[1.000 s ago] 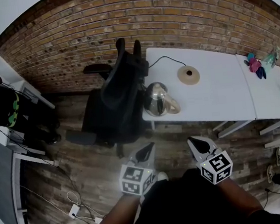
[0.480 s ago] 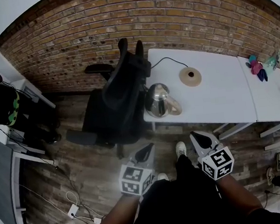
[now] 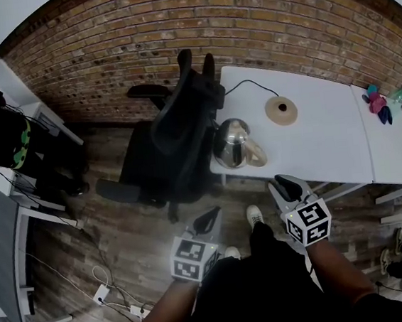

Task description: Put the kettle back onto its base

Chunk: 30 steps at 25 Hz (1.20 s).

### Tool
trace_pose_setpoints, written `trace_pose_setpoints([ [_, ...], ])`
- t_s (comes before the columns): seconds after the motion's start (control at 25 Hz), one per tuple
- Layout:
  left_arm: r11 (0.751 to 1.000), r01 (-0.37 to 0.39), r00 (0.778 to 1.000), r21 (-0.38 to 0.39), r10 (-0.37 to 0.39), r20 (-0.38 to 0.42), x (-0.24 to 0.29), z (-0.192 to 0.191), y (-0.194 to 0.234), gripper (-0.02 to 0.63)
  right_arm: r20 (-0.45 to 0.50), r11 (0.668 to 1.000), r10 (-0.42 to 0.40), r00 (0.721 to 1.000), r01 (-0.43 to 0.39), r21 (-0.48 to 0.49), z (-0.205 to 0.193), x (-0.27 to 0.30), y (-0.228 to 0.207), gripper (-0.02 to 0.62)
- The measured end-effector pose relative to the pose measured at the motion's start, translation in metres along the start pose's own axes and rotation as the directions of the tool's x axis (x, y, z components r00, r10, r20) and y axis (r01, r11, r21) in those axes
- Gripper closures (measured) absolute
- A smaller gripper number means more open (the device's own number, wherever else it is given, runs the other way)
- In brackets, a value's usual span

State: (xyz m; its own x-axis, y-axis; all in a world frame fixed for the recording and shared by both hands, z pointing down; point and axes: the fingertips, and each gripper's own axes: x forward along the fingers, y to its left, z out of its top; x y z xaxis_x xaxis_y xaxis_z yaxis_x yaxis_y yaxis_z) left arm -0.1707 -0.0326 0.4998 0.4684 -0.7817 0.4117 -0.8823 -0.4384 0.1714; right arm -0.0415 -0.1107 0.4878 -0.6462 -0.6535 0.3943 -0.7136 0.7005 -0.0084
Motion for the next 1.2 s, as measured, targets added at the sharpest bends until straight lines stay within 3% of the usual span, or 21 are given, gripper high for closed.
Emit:
trace_pose_setpoints([
  [0.2, 0.999, -0.008, 1.000, -0.037, 0.007, -0.025, 0.009, -0.006, 0.006, 0.606, -0.048, 1.000, 0.000, 0.999, -0.001, -0.023, -0.009, 0.024, -0.016, 0.445],
  [0.76, 0.996, -0.075, 0.995, -0.041, 0.072, -0.072, 0.039, -0.008, 0.023, 0.605, -0.128, 0.998, 0.031, 0.991, -0.036, -0.041, -0.023, 0.089, -0.057, 0.379],
  [1.2, 0.991, -0.111, 0.991, -0.077, 0.104, -0.086, 0.056, -0.009, 0.034, 0.605, -0.244, 0.989, 0.091, 0.965, -0.117, -0.093, -0.052, 0.138, -0.058, 0.369],
])
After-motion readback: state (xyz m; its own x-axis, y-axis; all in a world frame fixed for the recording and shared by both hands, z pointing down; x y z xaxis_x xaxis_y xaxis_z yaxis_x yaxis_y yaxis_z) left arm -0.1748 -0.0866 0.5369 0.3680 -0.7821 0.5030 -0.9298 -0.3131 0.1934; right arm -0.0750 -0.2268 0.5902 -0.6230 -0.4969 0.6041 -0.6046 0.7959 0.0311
